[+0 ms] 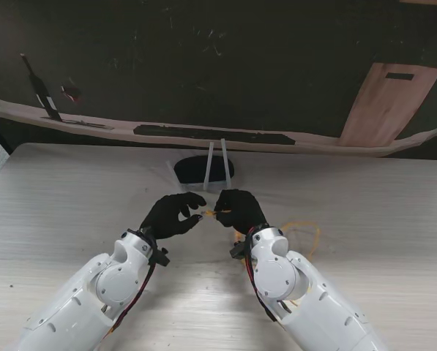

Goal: Untangle the Ethernet cable and plug it into the router

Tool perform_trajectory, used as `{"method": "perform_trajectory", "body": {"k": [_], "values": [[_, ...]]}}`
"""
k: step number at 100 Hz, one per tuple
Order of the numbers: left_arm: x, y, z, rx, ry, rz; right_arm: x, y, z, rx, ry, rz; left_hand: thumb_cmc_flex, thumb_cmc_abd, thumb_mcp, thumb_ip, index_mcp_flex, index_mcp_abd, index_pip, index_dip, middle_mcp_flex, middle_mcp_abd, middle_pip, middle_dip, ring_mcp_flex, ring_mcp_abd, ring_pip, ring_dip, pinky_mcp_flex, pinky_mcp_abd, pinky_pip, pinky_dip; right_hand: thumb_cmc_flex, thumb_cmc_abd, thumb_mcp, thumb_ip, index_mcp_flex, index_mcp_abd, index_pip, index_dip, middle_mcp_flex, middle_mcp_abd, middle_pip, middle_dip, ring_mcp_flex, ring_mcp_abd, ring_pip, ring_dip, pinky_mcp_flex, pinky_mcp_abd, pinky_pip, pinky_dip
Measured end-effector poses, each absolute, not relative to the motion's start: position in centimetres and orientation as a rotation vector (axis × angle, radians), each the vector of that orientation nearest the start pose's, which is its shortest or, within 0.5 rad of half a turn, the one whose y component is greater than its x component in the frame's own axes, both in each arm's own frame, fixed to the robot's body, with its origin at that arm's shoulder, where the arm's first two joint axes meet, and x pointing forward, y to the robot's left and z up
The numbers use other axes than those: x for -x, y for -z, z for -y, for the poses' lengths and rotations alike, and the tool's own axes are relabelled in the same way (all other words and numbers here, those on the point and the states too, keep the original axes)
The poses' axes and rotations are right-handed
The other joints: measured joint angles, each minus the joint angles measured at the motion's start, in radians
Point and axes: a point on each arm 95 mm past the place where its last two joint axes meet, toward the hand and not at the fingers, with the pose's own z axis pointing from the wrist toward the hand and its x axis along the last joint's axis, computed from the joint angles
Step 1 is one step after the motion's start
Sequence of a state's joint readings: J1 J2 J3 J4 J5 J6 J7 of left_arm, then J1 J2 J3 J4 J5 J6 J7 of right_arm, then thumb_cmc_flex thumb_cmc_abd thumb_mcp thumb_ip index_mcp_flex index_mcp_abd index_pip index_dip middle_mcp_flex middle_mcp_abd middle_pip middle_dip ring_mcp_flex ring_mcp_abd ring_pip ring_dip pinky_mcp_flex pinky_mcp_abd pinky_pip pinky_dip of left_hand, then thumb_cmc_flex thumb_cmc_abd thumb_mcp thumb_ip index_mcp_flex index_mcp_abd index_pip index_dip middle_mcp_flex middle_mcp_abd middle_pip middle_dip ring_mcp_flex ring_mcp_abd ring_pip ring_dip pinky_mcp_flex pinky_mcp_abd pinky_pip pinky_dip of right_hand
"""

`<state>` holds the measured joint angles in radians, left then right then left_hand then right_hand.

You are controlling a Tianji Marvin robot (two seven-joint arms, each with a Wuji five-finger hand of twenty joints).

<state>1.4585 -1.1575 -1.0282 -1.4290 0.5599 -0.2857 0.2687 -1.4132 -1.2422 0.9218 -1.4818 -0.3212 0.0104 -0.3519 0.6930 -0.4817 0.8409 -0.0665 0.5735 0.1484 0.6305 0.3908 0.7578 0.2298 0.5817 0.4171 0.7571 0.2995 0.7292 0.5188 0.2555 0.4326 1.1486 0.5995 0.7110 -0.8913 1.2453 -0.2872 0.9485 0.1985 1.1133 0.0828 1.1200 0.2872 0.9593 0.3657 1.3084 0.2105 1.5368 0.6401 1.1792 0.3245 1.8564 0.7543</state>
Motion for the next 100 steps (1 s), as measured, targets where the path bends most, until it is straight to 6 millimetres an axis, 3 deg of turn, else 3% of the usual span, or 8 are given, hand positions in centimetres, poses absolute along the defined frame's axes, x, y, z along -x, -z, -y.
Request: {"method": "perform_trajectory", "body": {"k": [8, 18, 40, 65, 100], "values": [[-40.3, 34.0, 6.2, 1.383, 2.116, -1.258, -40.8, 32.7, -11.0, 2.089, 2.467, 1.127, 0.000, -0.025, 0.003, -0.002, 0.016, -0.012, 0.020, 0.004, 0.024, 0.000, 0.012, 0.000, 0.024, 0.000, 0.004, -0.002, 0.022, -0.002, 0.000, 0.000, 0.000, 0.000, 0.000, 0.000, 0.000, 0.000, -0.001, 0.002, 0.000, 0.000, 0.000, 0.001, 0.000, 0.000, 0.001, 0.010, 0.000, 0.000, 0.000, 0.003], [-40.3, 34.1, 6.5, 1.325, 2.105, -1.272, -40.7, 32.7, -11.0, 2.104, 2.441, 1.113, 0.035, -0.048, 0.000, -0.036, 0.037, -0.024, 0.073, 0.004, 0.075, -0.013, 0.027, 0.000, 0.072, 0.000, 0.028, -0.011, 0.056, -0.004, 0.000, 0.000, 0.001, 0.000, 0.000, 0.000, 0.000, 0.001, -0.008, 0.007, 0.000, 0.000, 0.000, 0.001, 0.000, 0.000, 0.006, 0.013, 0.000, 0.000, 0.001, 0.005], [-40.4, 34.1, 6.8, 1.311, 2.112, -1.261, -40.6, 32.7, -11.1, 2.115, 2.413, 1.105, 0.146, -0.070, -0.076, -0.037, 0.087, -0.038, 0.229, -0.010, 0.214, -0.025, 0.037, 0.070, 0.170, -0.001, 0.101, -0.024, 0.141, -0.017, 0.047, 0.000, 0.012, 0.002, -0.009, 0.000, 0.001, 0.015, -0.011, 0.009, 0.000, 0.000, 0.001, 0.002, 0.000, 0.000, 0.009, 0.013, 0.000, 0.000, 0.002, 0.014], [-40.4, 34.2, 7.0, 1.328, 2.127, -1.234, -40.6, 32.8, -11.1, 2.121, 2.388, 1.109, 0.205, -0.085, -0.112, -0.038, 0.128, -0.014, 0.252, -0.046, 0.324, -0.026, 0.086, 0.083, 0.280, -0.001, 0.199, -0.025, 0.234, -0.018, 0.096, 0.000, 0.014, 0.012, -0.010, 0.000, 0.001, 0.032, -0.011, 0.017, 0.000, -0.001, 0.001, 0.004, 0.000, -0.001, 0.010, 0.013, 0.000, 0.000, 0.002, 0.013], [-40.5, 34.4, 7.1, 1.393, 2.137, -1.228, -40.8, 33.0, -11.1, 1.994, 2.439, 1.231, 0.205, -0.112, -0.043, -0.036, 0.131, 0.013, 0.270, -0.048, 0.334, -0.026, 0.138, 0.083, 0.303, -0.001, 0.221, -0.024, 0.255, -0.018, 0.106, 0.000, 0.014, 0.015, -0.010, 0.000, -0.003, 0.049, -0.011, 0.019, 0.000, -0.001, 0.001, 0.002, 0.001, 0.004, -0.055, -0.046, 0.000, 0.000, 0.003, -0.153]]}}
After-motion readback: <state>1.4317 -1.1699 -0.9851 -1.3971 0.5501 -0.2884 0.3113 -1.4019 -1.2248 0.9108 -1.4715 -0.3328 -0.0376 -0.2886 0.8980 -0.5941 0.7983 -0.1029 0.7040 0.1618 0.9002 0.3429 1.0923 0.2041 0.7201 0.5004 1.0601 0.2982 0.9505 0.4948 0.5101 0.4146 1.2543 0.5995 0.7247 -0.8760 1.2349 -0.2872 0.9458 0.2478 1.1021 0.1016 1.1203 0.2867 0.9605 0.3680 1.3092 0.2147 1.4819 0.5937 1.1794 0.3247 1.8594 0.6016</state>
